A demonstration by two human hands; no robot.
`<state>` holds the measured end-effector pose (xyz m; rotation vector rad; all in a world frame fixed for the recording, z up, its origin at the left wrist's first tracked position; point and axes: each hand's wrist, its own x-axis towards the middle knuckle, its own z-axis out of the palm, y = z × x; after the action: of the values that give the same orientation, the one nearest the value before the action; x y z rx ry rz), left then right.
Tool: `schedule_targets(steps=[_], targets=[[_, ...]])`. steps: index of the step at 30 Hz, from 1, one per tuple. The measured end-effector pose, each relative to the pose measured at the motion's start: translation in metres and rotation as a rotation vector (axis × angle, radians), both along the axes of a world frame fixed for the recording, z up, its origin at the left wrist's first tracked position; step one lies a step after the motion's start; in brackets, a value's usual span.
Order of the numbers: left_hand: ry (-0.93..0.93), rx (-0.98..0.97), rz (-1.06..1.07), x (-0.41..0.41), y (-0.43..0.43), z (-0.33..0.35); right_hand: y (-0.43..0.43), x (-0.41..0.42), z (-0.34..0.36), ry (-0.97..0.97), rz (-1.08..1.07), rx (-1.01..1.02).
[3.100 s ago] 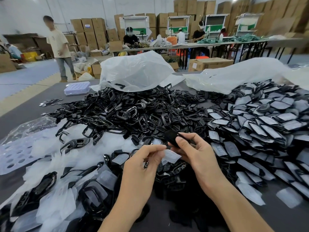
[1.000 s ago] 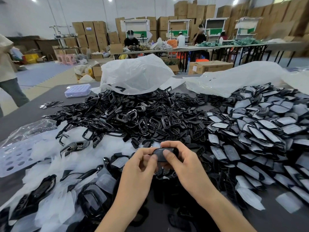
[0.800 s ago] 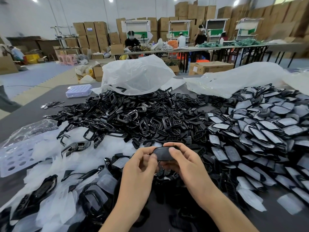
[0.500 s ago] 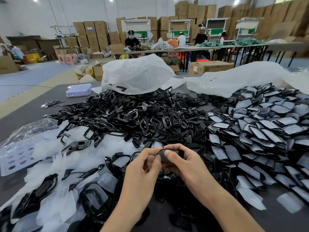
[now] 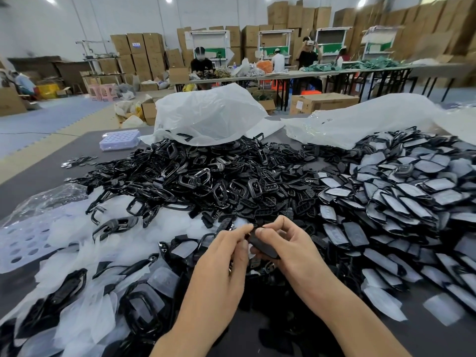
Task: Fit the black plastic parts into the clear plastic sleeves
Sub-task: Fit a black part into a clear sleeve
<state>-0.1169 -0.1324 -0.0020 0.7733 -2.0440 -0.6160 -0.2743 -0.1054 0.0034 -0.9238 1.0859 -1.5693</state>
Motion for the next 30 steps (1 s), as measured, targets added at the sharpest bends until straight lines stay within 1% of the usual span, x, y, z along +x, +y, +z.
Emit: schedule_targets(steps=[2,4,6,9,12,13,15,18,20,22,24,28,30], targets=[[-0.126,-0.134,0.013,0.002,0.001,0.000,0.000,-0.001,0.000,-0.014,-0.053,-0.012],[-0.206,-0.198,0.018,0.001,0.002,0.000,0.000,-0.002,-0.001,-0.017,-0.104,-0.018],[-0.245,-0.230,-0.029,-0.002,0.005,0.001,0.000,-0.002,-0.002,-0.010,-0.135,-0.017],[-0.299,-0.275,-0.108,-0.008,0.013,0.001,0.000,-0.004,-0.001,-0.054,-0.155,-0.012],[-0.273,-0.258,-0.103,-0.009,0.014,0.003,0.000,-0.005,0.000,-0.077,-0.153,-0.013],[-0.243,-0.244,-0.087,-0.008,0.013,0.002,0.000,-0.006,0.000,-0.070,-0.147,-0.021],[-0.122,-0.170,-0.035,-0.005,0.010,0.002,0.000,-0.005,-0.001,-0.034,-0.155,-0.023],[0.099,0.077,0.054,-0.002,0.005,0.001,0.001,-0.003,0.003,0.000,-0.142,-0.022],[0.195,0.225,0.085,-0.001,0.002,0.003,0.003,-0.003,0.005,0.005,-0.086,-0.038],[0.248,0.323,0.061,-0.003,0.002,0.005,0.006,0.001,0.006,0.023,-0.029,-0.049],[0.293,0.373,0.040,-0.005,0.002,0.008,0.007,0.005,0.004,0.084,0.016,-0.069],[0.270,0.390,0.122,-0.002,-0.005,0.006,0.014,0.005,0.004,0.360,0.004,-0.061],[0.282,0.387,0.124,0.000,-0.008,0.006,0.021,0.002,0.002,0.432,0.021,-0.024]])
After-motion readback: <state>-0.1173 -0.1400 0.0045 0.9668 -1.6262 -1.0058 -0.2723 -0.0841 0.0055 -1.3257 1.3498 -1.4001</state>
